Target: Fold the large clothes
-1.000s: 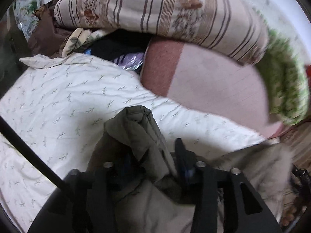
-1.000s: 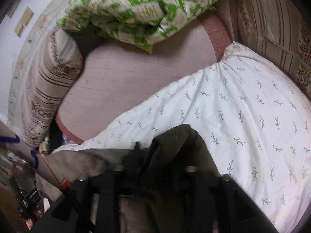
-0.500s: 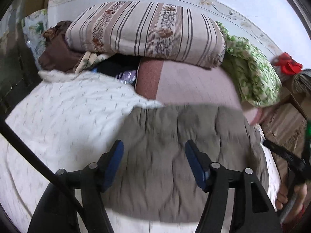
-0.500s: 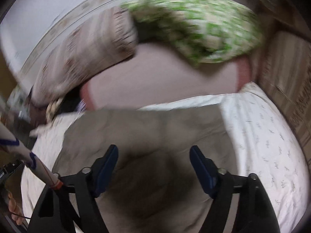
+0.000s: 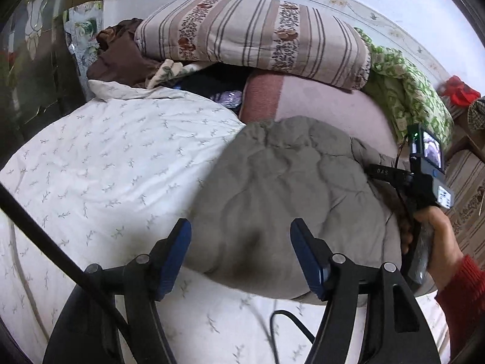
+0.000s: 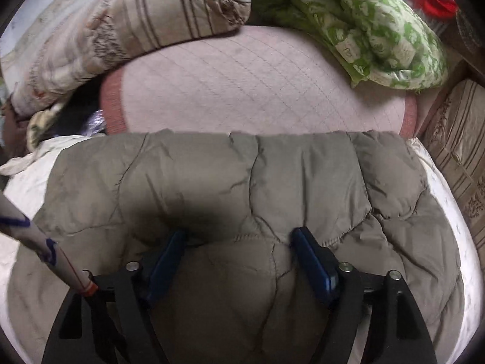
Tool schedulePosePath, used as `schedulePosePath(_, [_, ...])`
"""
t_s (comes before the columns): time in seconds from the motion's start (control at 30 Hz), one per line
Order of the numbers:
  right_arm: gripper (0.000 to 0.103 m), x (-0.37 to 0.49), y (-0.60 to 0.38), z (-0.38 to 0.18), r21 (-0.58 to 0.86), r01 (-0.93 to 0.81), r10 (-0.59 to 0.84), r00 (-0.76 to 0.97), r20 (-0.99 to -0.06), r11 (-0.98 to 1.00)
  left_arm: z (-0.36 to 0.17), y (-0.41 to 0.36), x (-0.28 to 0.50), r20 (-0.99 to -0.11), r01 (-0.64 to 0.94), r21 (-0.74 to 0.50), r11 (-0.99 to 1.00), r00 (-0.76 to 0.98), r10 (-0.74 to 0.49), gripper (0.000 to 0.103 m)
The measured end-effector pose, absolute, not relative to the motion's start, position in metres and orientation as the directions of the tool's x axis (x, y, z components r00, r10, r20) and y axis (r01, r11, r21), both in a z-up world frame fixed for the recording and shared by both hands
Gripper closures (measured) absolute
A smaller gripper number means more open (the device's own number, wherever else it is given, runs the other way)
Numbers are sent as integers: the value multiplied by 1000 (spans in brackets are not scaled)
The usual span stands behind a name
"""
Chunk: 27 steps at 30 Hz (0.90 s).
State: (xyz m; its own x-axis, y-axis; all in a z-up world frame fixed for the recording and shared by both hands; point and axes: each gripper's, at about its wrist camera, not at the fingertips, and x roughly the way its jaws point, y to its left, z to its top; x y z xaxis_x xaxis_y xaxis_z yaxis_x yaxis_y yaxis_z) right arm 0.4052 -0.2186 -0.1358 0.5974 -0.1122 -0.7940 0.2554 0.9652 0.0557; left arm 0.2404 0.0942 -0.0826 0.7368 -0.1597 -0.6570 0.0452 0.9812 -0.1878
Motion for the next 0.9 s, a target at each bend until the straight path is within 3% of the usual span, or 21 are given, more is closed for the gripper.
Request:
schedulePosePath(0.37, [16,443,-242,-166,49,319,-151,571,-807,946,-103,106,249,-694,19,-193,981,704,-150,36])
schedulePosePath(0.5, [16,437,-224,-135,-24,287,-186,552,-813,958,-103,104,244,-693,24,-176,984,707,-141,36])
schedulePosePath(0.67, [16,397,-189,-91,47,199,-94,642,-761,979,-101,111,241,-691,10,-199,980,708,-147,36])
schedulePosePath(0.9, [13,393,-124,-126,-24,106,-85,621,-779,994,-99,120,242,-695,-6,-195,981,706,-134,36])
